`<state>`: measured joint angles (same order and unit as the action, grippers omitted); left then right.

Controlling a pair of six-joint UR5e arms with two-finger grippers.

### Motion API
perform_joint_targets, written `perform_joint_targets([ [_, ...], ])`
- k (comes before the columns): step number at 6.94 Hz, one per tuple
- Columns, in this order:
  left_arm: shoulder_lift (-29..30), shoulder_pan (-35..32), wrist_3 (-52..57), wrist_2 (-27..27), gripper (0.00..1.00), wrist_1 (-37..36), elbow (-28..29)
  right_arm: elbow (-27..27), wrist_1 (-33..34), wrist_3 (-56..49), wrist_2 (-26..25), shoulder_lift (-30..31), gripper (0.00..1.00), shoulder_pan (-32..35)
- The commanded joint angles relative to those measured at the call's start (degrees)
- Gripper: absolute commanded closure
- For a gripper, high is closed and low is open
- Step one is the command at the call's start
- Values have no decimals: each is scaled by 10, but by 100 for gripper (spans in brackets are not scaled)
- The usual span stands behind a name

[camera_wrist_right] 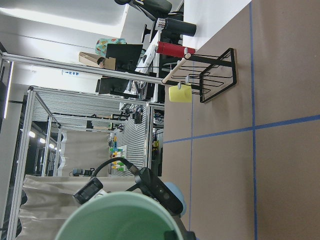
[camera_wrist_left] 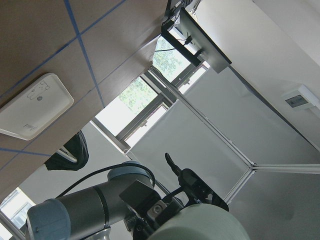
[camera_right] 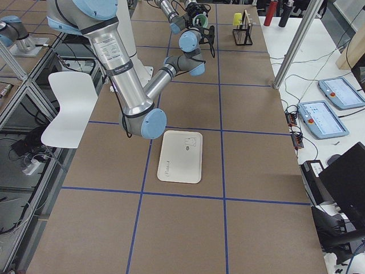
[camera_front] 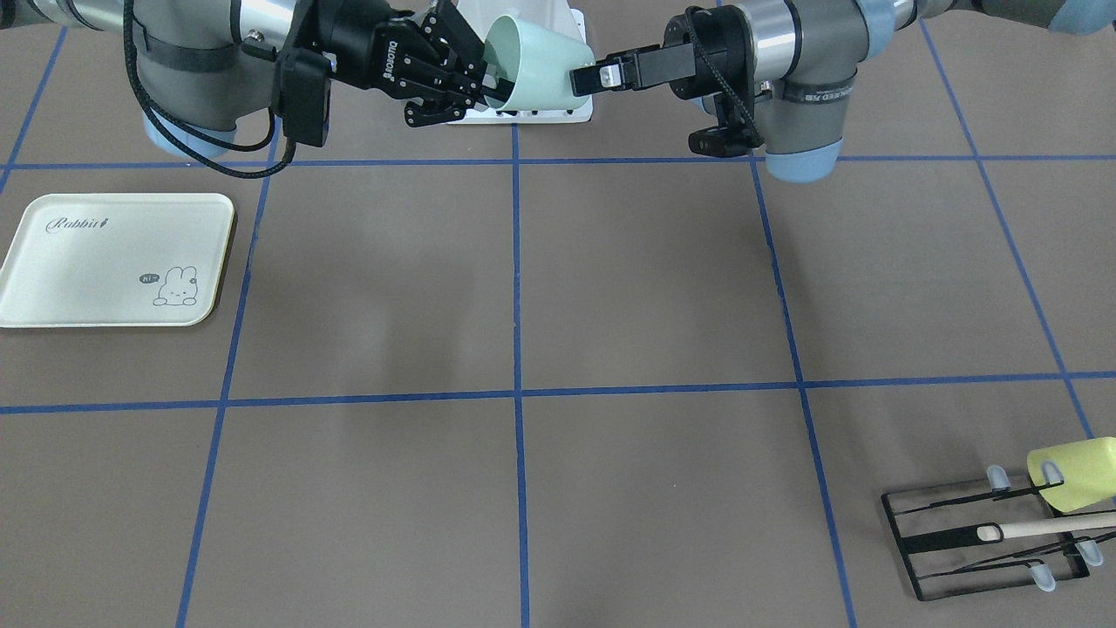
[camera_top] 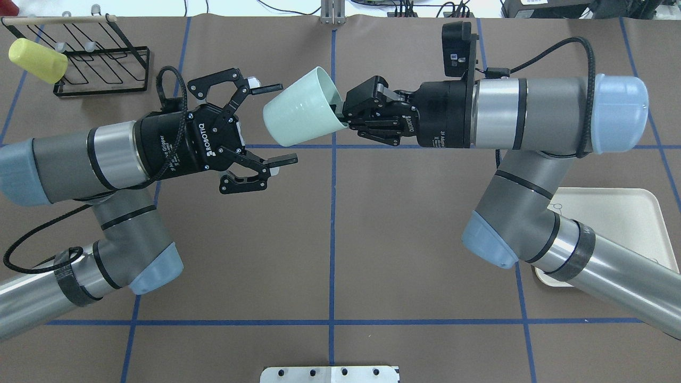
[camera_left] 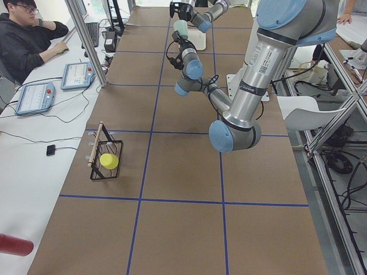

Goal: Left arm grabs green cup and hands to right arm on tray

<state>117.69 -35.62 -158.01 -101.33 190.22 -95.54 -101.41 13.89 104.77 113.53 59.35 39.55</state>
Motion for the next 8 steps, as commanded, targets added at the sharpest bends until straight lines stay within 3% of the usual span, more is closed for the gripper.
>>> perform_joint_targets([
  [1,-4,-1,1,0,0,1,0,0,0,0,-1,5,100,9],
  [3,-4,-2,1,0,0,0,0,4,1,-2,-1,21,100,48],
  [5,-2,-1,32,-1,0,-3,-1,13,15,-74,-31,40,100,81],
  [8,0,-2,182,-5,0,-54,0,11,135,-185,-37,55,100,132],
])
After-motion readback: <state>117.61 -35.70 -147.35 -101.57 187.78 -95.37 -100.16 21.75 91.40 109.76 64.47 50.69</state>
